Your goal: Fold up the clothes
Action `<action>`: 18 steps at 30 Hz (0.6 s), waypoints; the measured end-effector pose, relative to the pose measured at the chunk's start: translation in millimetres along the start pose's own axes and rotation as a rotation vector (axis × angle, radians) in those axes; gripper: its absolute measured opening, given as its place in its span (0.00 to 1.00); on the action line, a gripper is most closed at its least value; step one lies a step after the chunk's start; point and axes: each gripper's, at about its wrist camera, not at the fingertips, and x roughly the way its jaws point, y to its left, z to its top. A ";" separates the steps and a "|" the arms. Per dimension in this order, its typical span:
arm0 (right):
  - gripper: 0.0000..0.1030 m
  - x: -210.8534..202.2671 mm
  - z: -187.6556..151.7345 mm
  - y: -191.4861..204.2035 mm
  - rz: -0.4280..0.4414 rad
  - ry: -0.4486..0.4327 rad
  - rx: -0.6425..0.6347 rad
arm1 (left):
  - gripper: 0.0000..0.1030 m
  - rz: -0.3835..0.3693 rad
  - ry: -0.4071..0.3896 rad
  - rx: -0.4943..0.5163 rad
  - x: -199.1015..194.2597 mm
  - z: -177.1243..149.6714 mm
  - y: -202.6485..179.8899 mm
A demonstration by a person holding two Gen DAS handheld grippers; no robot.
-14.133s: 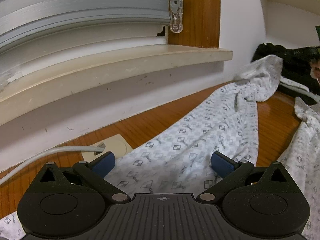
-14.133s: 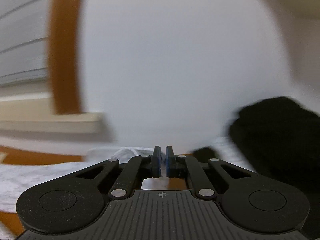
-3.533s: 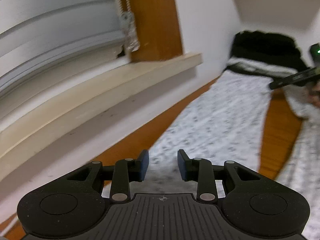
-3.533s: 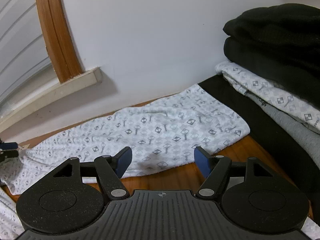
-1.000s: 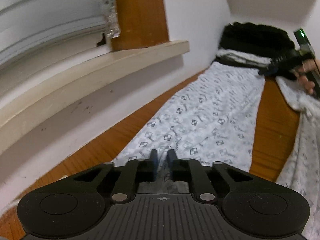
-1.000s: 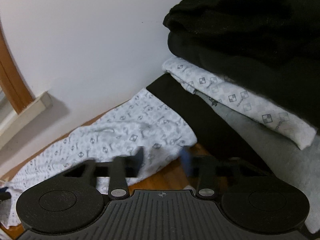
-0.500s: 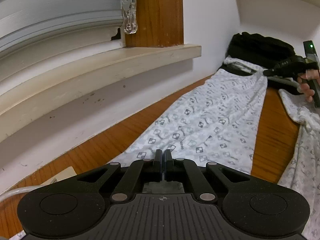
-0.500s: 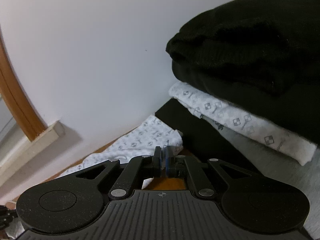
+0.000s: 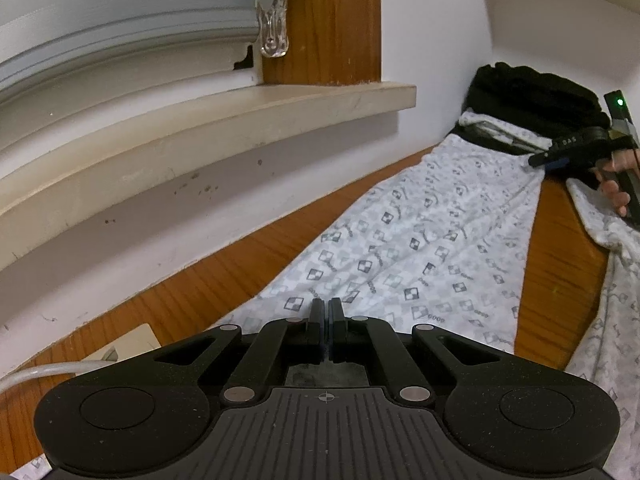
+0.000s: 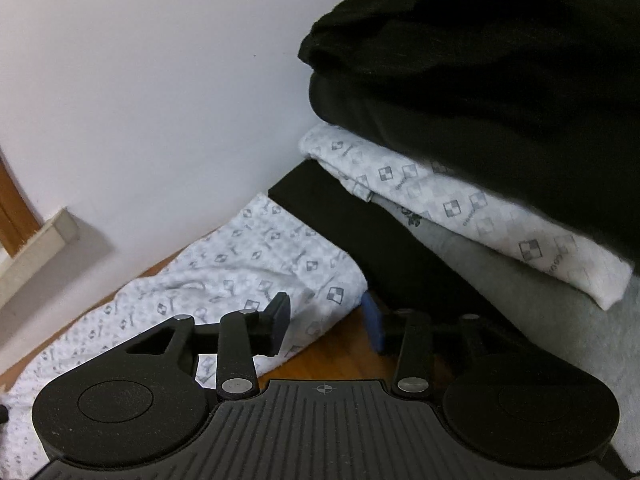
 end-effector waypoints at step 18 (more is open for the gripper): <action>0.05 -47.6 31.8 1.9 0.047 -0.153 -0.003 | 0.19 -0.064 -0.077 0.063 -52.6 2.2 -3.2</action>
